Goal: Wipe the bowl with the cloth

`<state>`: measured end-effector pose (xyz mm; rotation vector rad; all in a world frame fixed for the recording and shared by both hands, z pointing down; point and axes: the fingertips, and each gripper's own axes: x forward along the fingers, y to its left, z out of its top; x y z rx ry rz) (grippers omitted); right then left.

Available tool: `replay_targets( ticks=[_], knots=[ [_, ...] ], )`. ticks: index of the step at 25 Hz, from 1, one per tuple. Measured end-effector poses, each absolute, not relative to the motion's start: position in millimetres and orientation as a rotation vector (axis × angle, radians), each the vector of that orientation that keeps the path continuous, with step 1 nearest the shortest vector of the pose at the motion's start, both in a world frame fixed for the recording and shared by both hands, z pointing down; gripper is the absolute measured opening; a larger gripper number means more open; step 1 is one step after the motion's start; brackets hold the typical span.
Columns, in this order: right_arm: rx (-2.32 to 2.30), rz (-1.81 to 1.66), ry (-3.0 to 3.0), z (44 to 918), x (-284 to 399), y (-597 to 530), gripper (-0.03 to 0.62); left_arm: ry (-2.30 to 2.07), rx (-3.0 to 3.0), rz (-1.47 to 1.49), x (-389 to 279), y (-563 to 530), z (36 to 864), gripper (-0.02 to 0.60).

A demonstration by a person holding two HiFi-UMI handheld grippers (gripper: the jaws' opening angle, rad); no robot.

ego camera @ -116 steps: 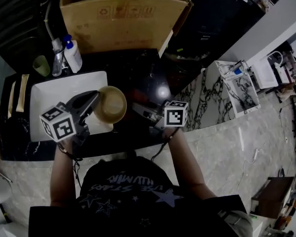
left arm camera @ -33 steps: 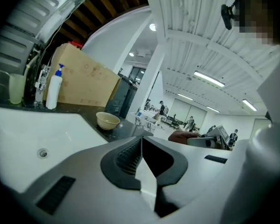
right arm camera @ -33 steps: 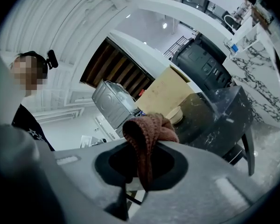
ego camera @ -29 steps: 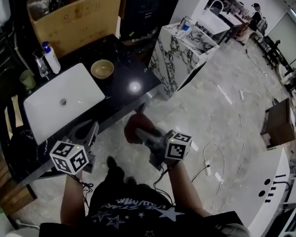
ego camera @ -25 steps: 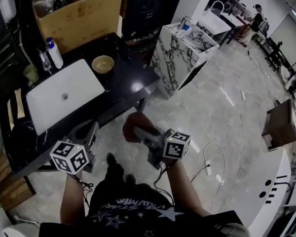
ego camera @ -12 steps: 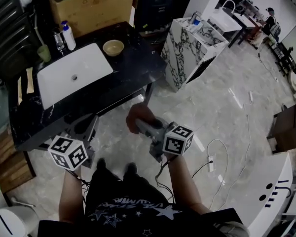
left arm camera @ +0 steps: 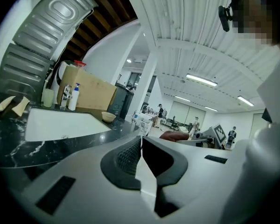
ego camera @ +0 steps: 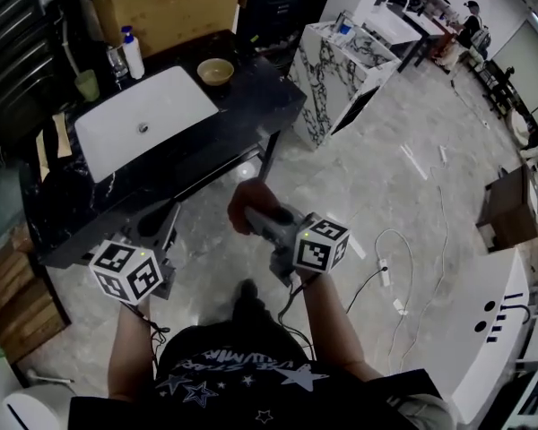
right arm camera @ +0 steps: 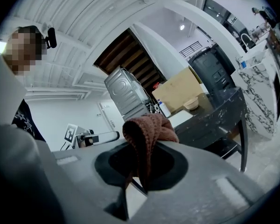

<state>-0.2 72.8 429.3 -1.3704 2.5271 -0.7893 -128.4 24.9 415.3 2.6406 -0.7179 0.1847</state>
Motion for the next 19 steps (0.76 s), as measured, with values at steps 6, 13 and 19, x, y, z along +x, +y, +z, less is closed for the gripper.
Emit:
replay_targets(
  ticks=[6,13,19],
  knots=[
    [-1.436,-0.786,2.532,437,-66,95,0.051,-0.718,2.61,0.17,-199,46,428,0.018],
    [-1.522,-0.806,2.486,445,-113,125,0.049,-0.707,2.599,0.174,-261,69,437,0.018],
    [-1.57,-0.79,2.475,449,-143,138,0.051,-0.699,2.611,0.165,-296,79,439,0.018]
  ],
)
